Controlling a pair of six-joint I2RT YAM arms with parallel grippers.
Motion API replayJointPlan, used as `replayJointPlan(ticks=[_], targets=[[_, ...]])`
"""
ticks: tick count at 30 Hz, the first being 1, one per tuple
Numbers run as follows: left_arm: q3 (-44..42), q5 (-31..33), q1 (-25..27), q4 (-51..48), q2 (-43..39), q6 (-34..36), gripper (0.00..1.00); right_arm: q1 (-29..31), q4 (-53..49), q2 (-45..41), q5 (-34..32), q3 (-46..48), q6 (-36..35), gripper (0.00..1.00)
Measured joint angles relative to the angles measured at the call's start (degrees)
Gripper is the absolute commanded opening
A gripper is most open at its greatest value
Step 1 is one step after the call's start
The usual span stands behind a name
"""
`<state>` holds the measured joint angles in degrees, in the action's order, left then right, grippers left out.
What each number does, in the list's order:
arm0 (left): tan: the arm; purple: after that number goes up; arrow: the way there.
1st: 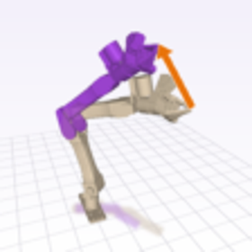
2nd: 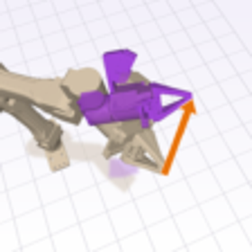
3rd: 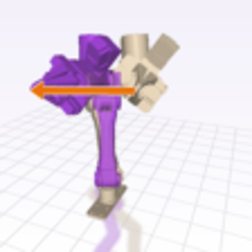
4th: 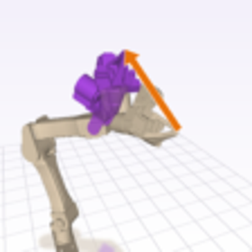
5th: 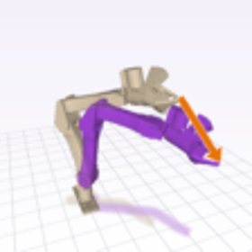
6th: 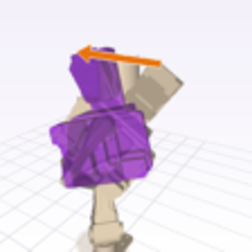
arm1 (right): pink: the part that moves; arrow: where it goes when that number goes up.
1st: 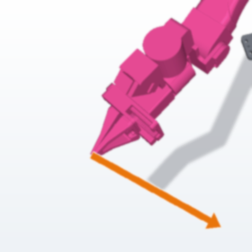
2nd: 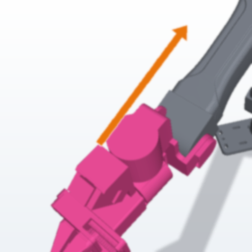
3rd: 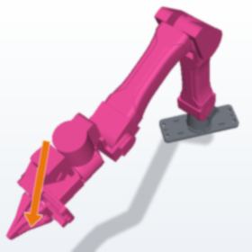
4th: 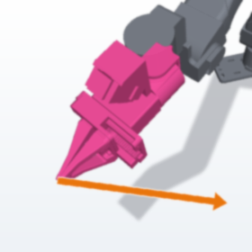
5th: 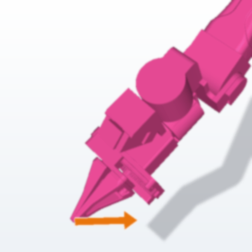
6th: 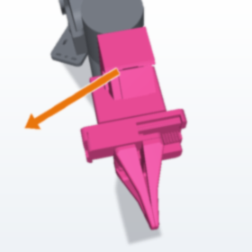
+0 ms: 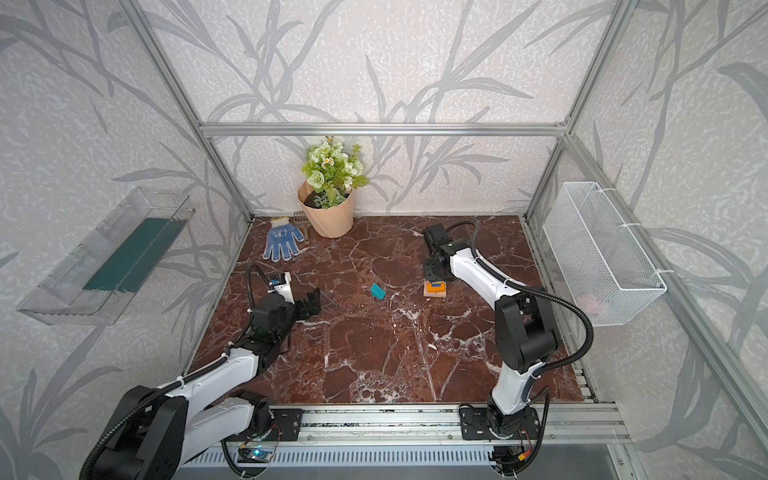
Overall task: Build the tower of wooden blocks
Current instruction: 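Lower the lime-green cube with the right gripper onto the yellow cube, then open the right gripper to release the lime-green cube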
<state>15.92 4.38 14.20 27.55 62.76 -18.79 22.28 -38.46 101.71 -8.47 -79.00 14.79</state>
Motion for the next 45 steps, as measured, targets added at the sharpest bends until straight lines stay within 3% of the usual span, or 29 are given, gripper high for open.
replayJointPlan(ticks=[10,22,28,45], targets=[[0.00,0.00,0.00,0.00,0.00,0.00,0.99,0.00,-0.11,0.02,0.00,-0.02,0.24,0.18],[0.00,0.00,0.00,0.00,0.02,0.00,0.99,0.00,-0.92,0.26,-0.04,-0.57,1.22,0.47],[0.00,-0.02,0.00,0.00,0.02,0.00,1.00,0.00,-0.98,0.26,-0.04,-0.61,1.70,0.53],[0.00,-0.02,0.00,0.00,0.09,0.00,1.00,0.00,-1.36,0.26,-0.09,-0.61,2.99,0.43]])
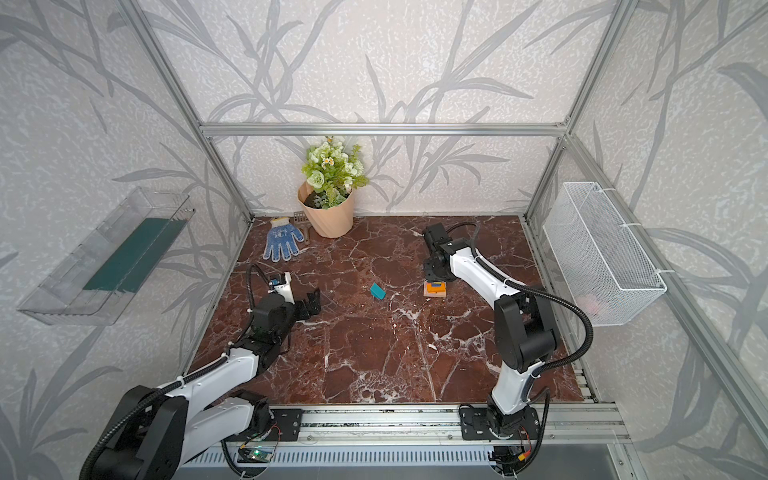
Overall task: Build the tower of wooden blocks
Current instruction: 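Open the right gripper to release the lime-green cube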
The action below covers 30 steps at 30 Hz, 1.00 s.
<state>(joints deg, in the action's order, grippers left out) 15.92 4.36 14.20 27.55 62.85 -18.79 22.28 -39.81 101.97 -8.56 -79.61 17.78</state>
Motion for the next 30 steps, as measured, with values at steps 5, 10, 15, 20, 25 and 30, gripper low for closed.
replayJointPlan(ticks=[5,10,15,20,25,30], targets=[[0.02,0.00,0.00,-0.02,0.26,0.00,0.99,0.00,-0.20,0.00,0.07,0.00,0.57,0.43],[0.02,0.00,0.00,-0.02,0.33,0.00,0.99,0.00,-0.46,0.31,0.09,-0.04,0.85,0.43],[0.02,0.00,0.00,-0.02,0.35,0.00,1.00,0.00,-0.57,1.20,0.17,-0.04,1.09,0.43],[0.02,0.00,0.00,-0.02,0.35,0.00,1.00,0.00,-0.68,1.42,0.46,-0.15,1.36,0.41],[0.02,0.00,0.00,-0.02,0.35,0.00,0.99,0.00,-0.76,1.60,0.70,-0.33,1.81,0.34],[0.02,0.00,0.00,-0.02,0.35,0.00,0.99,0.00,-0.87,1.75,0.81,-0.81,1.90,0.34]])
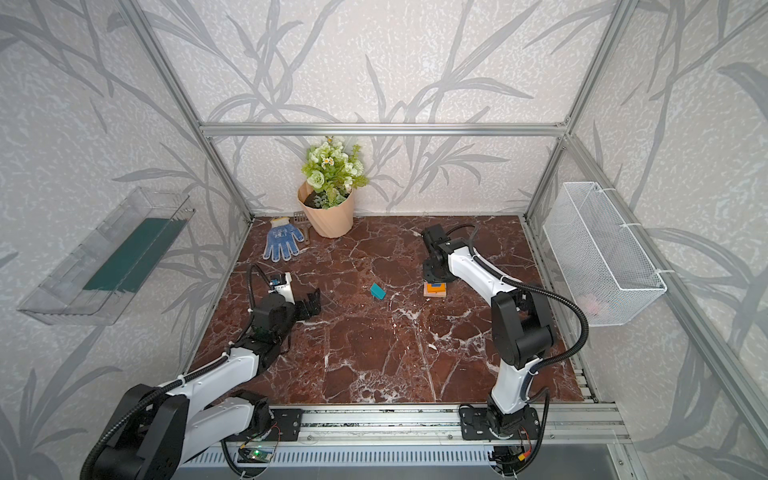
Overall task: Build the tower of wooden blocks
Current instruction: 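Open the right gripper to release the lime-green cube, then move the right gripper over the teal triangular block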
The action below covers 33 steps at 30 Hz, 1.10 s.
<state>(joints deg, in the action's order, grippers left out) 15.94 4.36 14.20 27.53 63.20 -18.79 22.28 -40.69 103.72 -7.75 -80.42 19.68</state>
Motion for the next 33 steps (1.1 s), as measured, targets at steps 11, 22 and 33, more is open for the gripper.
replayJointPlan(ticks=[11,22,33], targets=[[0.00,0.00,0.00,0.00,0.00,0.02,0.99,0.00,-0.13,0.15,0.31,-0.22,0.20,0.44],[0.00,-0.02,0.00,0.00,0.00,0.20,0.99,0.00,-0.17,0.17,0.24,-0.20,0.26,0.51],[0.00,-0.04,0.00,0.00,0.00,0.20,0.99,1.66,1.95,-15.89,-1.42,6.19,-0.24,0.73]])
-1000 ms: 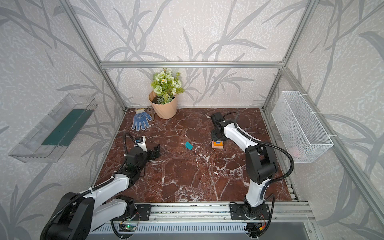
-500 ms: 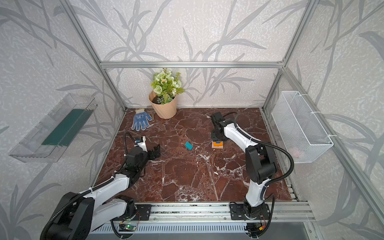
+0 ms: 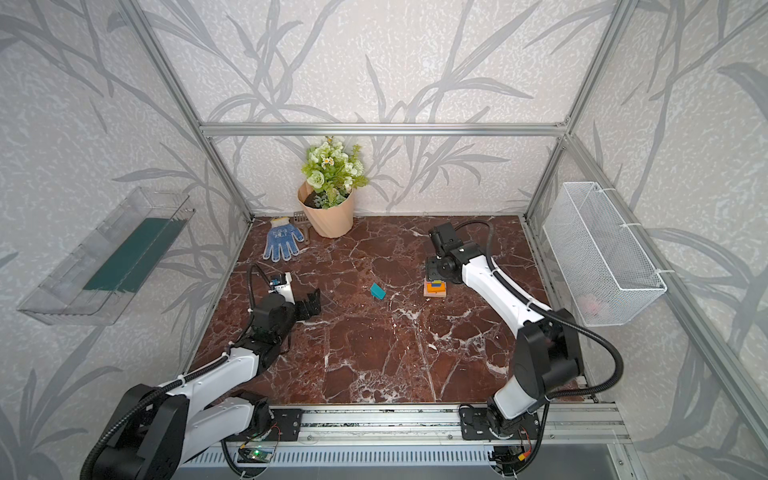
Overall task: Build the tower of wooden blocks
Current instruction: 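Move the right gripper over the teal triangular block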
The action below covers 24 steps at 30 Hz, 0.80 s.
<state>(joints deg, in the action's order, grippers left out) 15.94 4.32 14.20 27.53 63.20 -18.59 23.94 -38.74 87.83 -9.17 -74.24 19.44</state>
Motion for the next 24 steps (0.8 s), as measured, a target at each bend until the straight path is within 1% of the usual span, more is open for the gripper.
replayJointPlan(ticks=[3,5,7,10,12,14,16,21,24], targets=[[0.00,0.00,0.00,0.00,0.00,0.00,0.99,2.47,3.21,-6.21,0.02,3.15,-1.38,0.79],[0.00,0.00,0.00,0.02,0.00,0.00,1.00,5.33,6.93,-9.53,0.31,5.92,-3.21,0.82],[0.00,0.00,0.00,0.00,0.00,0.00,0.99,8.13,10.69,-11.61,2.16,8.55,-5.29,0.83],[0.00,0.00,0.00,0.00,0.00,0.00,1.00,11.04,15.37,-11.74,7.30,10.47,-7.82,0.84],[0.00,0.02,0.00,0.02,0.00,0.00,0.99,11.69,17.44,-10.19,10.58,10.32,-8.85,0.84],[0.00,0.02,0.00,0.00,0.00,0.00,1.00,12.44,18.14,-6.60,13.35,8.50,-9.81,0.84],[0.00,0.02,0.00,0.00,0.00,0.00,1.00,13.16,17.90,-1.33,14.25,5.11,-10.51,0.83],[0.00,0.02,0.00,0.00,0.00,0.00,1.00,15.39,14.43,14.93,15.15,-6.88,-12.48,0.79],[0.00,0.02,0.00,0.00,0.00,0.00,0.99,16.15,12.20,23.34,15.26,-12.13,-13.55,0.77]])
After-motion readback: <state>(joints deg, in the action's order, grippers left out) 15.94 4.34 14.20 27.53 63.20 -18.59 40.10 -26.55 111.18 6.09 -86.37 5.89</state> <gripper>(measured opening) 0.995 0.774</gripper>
